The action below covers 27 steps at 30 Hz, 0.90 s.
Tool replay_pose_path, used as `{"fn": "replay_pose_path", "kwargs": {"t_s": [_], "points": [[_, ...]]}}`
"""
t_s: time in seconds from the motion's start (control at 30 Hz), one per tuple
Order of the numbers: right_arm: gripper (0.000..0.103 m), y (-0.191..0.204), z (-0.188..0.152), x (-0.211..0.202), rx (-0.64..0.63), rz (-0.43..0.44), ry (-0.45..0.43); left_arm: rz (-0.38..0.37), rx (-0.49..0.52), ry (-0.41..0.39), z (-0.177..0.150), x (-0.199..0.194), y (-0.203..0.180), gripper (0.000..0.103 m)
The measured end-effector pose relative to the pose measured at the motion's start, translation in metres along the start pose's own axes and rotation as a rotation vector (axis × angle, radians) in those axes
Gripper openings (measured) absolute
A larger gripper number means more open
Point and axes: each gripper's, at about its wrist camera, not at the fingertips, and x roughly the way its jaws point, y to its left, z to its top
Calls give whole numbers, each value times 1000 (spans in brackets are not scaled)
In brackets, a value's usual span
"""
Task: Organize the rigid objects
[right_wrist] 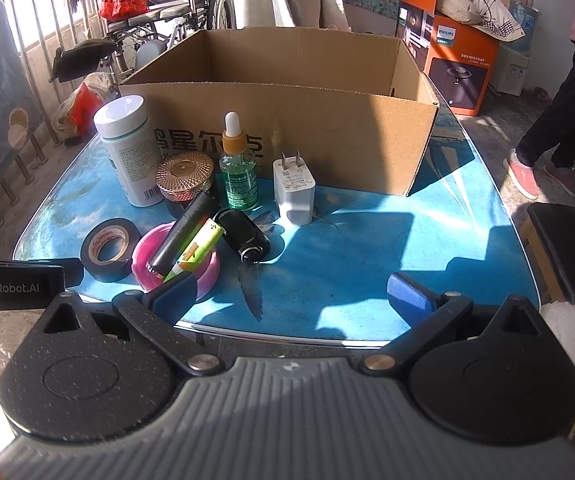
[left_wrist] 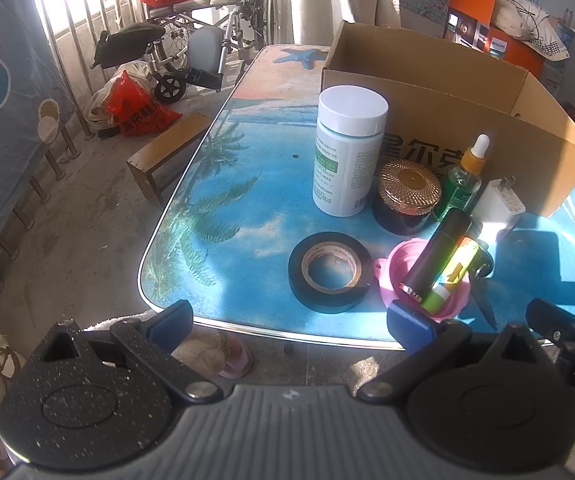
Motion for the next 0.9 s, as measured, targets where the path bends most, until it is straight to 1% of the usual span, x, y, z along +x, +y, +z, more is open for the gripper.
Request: {"fn": "replay_pose_path", "kwargs": {"t_s": [0.9], "points": [[102,0,1,1,4,0,2,1,-1,2,-1,2,-1,103]]}}
